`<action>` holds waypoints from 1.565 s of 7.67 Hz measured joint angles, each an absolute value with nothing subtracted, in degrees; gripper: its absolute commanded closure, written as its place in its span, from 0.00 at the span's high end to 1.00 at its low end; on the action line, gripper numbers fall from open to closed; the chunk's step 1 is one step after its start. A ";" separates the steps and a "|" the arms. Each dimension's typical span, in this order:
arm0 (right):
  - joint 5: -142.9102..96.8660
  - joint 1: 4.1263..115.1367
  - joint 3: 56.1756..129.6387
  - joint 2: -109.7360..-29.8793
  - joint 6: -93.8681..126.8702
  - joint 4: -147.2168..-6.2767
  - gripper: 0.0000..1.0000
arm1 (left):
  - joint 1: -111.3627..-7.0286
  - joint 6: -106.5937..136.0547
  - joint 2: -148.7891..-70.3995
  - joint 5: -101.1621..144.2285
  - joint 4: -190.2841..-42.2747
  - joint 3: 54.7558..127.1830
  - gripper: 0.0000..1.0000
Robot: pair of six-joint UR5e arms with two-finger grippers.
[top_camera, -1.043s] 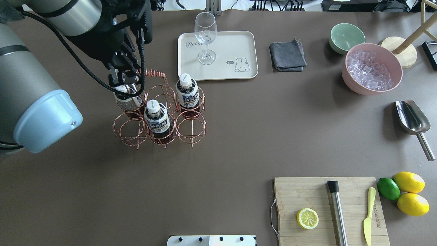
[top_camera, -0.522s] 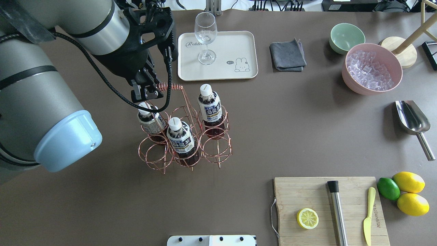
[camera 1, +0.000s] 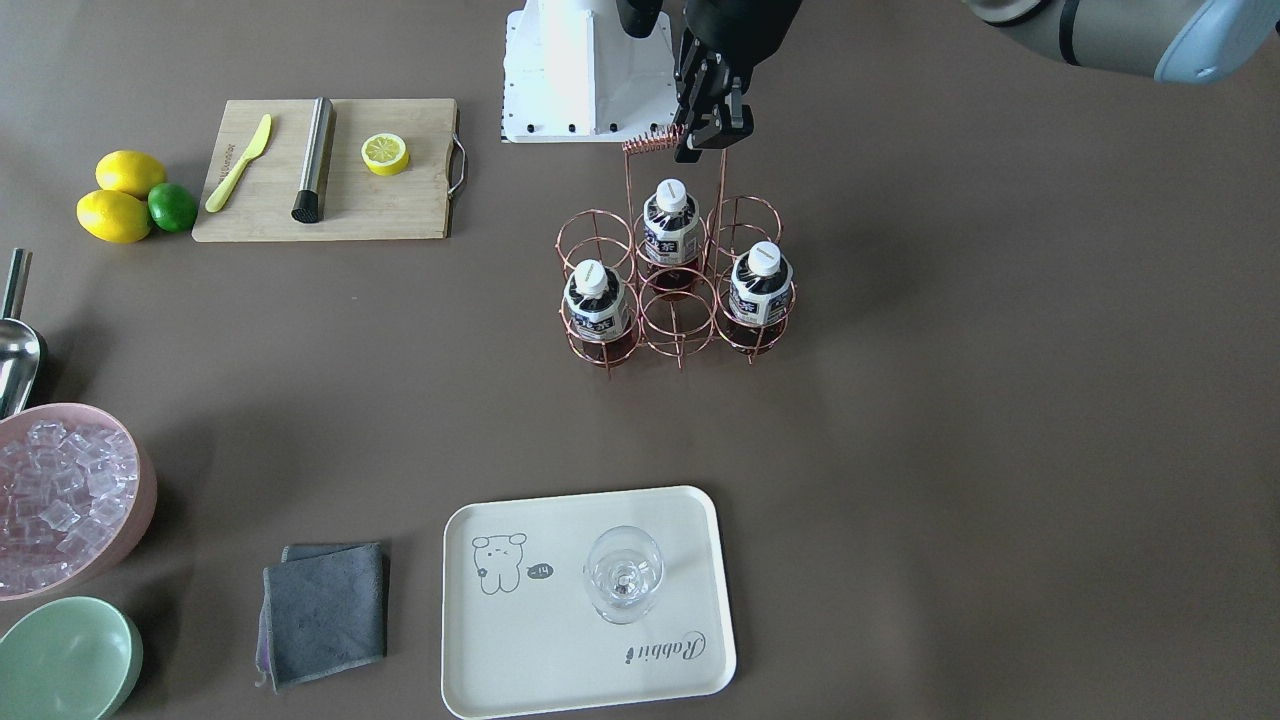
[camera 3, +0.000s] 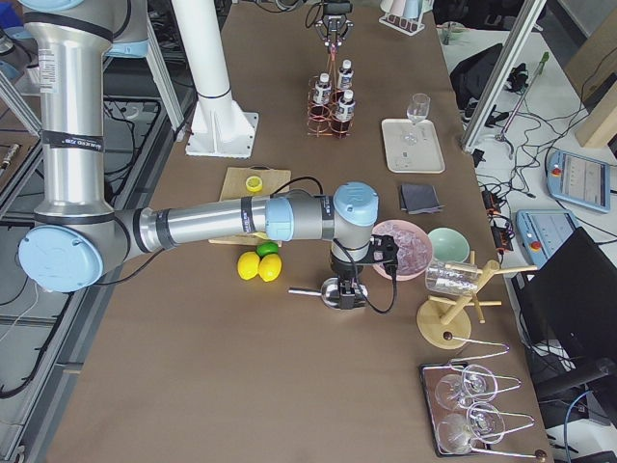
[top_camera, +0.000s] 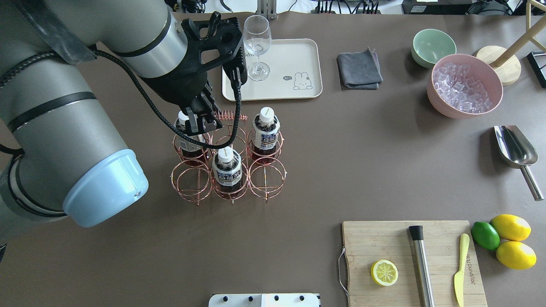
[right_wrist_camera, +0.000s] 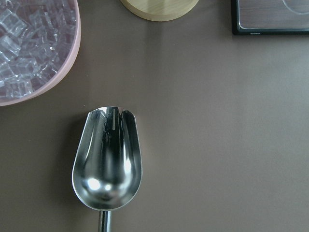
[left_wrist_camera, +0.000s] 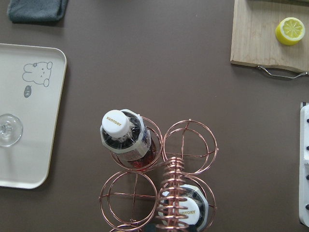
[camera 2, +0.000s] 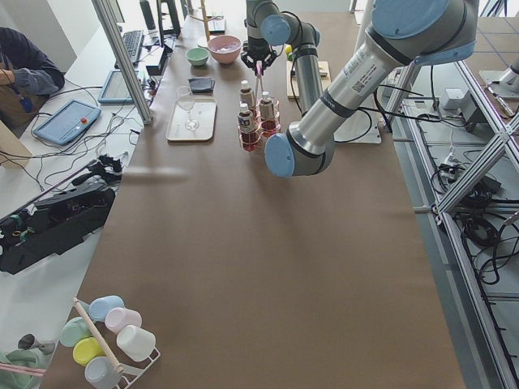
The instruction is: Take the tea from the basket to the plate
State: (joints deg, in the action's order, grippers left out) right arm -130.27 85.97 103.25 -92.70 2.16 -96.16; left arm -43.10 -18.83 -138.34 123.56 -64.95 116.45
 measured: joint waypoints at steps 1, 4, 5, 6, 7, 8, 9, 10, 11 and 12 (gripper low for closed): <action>-130.16 85.11 102.61 -92.39 2.23 -94.00 1.00 | -42.55 -18.76 -138.96 122.77 -64.99 115.89 0.00; -130.78 78.27 103.15 -85.40 2.99 -85.86 1.00 | -41.34 -18.33 -140.22 121.33 -65.37 114.48 0.00; -131.62 74.60 103.07 -80.97 3.40 -84.09 1.00 | -40.62 -17.51 -140.68 120.56 -65.64 114.09 0.00; -132.35 71.09 103.07 -76.81 6.12 -81.68 1.00 | -40.09 -17.03 -140.95 119.98 -65.91 113.67 0.00; -132.61 67.71 103.07 -73.73 11.95 -77.43 1.00 | -39.73 -16.82 -141.02 119.56 -66.19 113.43 0.00; -131.41 63.68 102.97 -72.08 19.62 -70.89 1.00 | -39.56 -16.74 -141.02 119.29 -66.36 113.31 0.00; -128.25 59.72 103.02 -71.44 26.12 -64.30 1.00 | -39.51 -16.71 -141.01 119.16 -66.41 113.30 0.00; -124.76 56.33 103.11 -70.39 31.75 -58.95 1.00 | -39.49 -16.70 -140.98 119.12 -66.43 113.28 0.00; -122.03 54.20 103.17 -68.24 35.77 -56.38 1.00 | -39.47 -16.66 -140.98 119.10 -66.44 113.29 0.00; -119.89 52.62 103.06 -65.35 39.48 -55.35 1.00 | -39.47 -16.63 -141.00 119.09 -66.44 113.37 0.00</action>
State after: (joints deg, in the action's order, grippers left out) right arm -119.89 52.62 103.06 -65.35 39.48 -55.35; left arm -39.47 -16.63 -141.00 119.09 -66.44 113.37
